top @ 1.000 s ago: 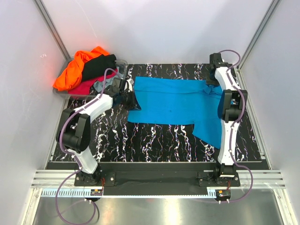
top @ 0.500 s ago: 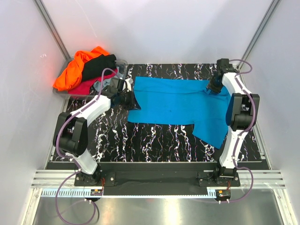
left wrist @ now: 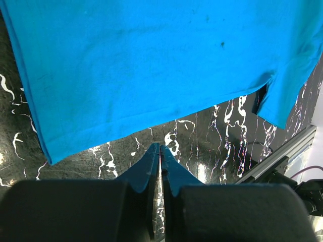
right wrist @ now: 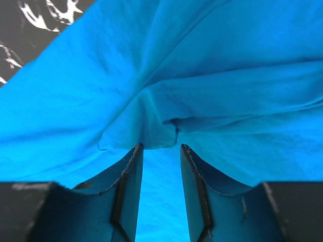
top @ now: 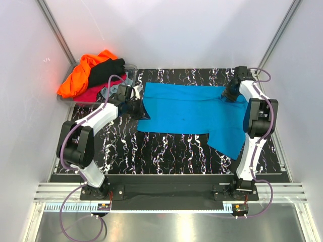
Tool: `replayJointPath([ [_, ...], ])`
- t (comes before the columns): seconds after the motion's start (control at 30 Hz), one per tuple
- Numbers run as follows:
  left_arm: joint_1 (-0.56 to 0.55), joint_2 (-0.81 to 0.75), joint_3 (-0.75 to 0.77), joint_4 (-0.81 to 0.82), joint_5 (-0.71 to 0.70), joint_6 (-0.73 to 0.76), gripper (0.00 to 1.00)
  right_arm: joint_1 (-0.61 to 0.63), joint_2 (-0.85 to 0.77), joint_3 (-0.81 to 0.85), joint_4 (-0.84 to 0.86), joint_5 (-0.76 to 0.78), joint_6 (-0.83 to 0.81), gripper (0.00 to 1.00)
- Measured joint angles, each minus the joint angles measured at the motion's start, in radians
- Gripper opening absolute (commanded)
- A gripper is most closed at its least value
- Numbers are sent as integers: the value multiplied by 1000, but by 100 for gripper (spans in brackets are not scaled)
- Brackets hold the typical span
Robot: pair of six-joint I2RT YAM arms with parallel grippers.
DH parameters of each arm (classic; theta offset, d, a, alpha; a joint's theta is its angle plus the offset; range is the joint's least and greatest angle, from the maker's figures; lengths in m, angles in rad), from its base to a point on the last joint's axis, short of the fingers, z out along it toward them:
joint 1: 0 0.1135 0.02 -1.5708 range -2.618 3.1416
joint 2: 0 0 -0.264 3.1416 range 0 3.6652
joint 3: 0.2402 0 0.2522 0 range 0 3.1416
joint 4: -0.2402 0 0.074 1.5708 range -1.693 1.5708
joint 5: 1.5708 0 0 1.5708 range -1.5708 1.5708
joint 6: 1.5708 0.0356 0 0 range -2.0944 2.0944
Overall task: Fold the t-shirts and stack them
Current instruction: Fold the tshirt
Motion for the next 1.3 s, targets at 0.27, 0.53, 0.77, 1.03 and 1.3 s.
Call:
replayJointPath([
  [0.27,8,0,0,0,5,2,7,0,54,13,4,-7,1,34],
  [0.53,17,0,0,-1,7,2,7,0,68,19,13,-14,0,0],
  [0.77,19,0,0,-1,8,2,7,0,5,-40,6,-21,4,0],
  [1.03,19,0,0,-1,12,3,7,0,-95,-108,-42,-60,28,0],
  [1.3,19,0,0,-1,14,4,7,0,-108,-175,-60,-86,88,4],
])
